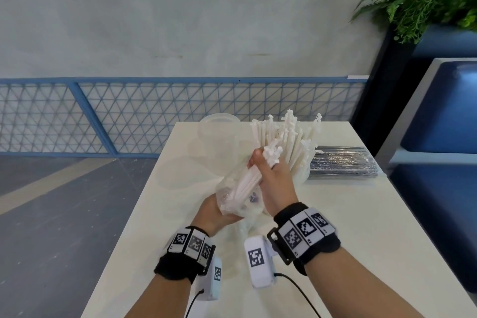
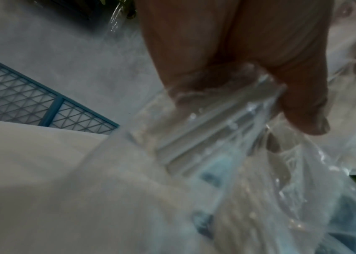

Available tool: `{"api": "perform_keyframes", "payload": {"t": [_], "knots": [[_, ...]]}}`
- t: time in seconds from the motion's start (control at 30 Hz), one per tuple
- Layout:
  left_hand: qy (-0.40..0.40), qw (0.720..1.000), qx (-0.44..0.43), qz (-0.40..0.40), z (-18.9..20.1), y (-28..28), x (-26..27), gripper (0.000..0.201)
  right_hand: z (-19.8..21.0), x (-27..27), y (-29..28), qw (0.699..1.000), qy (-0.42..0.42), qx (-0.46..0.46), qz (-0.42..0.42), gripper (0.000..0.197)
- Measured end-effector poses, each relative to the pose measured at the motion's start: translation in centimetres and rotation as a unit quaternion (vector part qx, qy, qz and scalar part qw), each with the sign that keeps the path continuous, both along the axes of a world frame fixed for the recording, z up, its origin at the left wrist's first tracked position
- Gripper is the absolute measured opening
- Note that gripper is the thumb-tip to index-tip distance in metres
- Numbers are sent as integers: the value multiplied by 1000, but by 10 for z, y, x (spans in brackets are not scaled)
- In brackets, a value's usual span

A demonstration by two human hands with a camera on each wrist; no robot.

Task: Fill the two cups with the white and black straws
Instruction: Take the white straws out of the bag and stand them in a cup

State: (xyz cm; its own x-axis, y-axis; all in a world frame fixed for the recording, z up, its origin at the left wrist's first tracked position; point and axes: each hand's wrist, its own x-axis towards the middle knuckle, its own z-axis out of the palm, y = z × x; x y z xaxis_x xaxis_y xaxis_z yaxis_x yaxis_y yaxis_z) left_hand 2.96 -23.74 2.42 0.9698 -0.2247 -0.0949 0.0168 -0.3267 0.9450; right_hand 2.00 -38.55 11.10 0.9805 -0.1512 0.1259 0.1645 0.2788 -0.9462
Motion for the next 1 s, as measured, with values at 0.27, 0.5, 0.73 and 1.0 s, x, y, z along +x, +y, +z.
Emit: {"api": "perform_keyframes", "payload": {"t": [0.27,0.5,0.73,1.0], "knots": [[-38,999,-9,-4,13,-12,-2,50,-11,-13,-3,997,32,-18,63,8],[5,995,-79,57,7,6,0,33,53,-11,-42,992,-57,48,-97,25],[-25,959,-200,197,10,18,3,32,87,-3,-60,958,-158,-81,-226,15],[-48,956,-222,185,18,10,3,33,50,28,-38,944,-82,-275,-161,27]]}}
